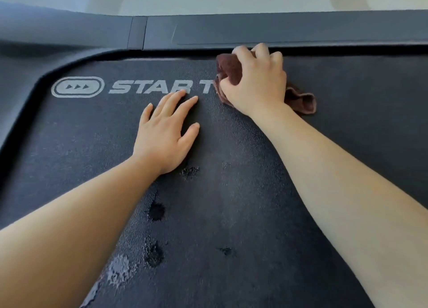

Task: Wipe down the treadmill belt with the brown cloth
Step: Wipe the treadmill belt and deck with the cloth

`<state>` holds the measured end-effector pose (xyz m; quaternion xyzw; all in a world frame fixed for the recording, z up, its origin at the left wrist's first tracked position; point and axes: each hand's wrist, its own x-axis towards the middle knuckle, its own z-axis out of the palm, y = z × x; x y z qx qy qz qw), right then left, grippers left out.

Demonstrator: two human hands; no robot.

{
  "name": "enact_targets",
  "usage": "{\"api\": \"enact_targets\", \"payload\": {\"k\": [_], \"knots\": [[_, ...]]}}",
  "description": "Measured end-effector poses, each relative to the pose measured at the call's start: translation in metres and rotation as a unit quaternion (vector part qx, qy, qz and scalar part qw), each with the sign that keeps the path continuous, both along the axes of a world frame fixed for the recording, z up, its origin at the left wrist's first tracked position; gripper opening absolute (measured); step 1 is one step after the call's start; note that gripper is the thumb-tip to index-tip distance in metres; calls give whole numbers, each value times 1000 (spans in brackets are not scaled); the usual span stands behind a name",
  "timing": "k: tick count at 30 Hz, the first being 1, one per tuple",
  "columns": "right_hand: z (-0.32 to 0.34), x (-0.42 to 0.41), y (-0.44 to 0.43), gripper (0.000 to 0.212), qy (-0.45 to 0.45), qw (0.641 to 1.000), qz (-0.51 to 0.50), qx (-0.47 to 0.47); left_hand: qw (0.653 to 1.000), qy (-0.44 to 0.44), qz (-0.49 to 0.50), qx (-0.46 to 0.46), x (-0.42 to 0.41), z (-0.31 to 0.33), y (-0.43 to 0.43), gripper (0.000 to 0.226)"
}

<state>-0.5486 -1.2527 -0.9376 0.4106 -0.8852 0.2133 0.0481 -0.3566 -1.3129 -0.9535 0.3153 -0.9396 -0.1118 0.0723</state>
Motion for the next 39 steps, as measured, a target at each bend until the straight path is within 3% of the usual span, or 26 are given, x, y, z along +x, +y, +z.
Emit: {"api": "enact_targets", "payload": {"k": [7,11,13,18,25,29,39], "knots": [[-1,69,60,50,7,1000,16,-21,1000,13,-1,2,1,-3,-2,54],[0,102,100,51,12,999,34,-12,997,6,-51,64,13,8,-8,53],[0,105,105,50,18,999,29,-10,997,-18,-62,51,33,9,-22,50],[-1,99,54,43,7,999,34,-17,999,-37,25,9,78,4,-58,53],[1,57,-56,46,8,1000,14,-2,999,-19,24,-10,76,-4,-64,60],[4,43,-77,49,9,1000,0,23,1000,-17,16,-7,74,-5,-65,59],[3,152,48,48,28,994,106,0,1000,-2,12,-13,74,-8,-69,53]]}}
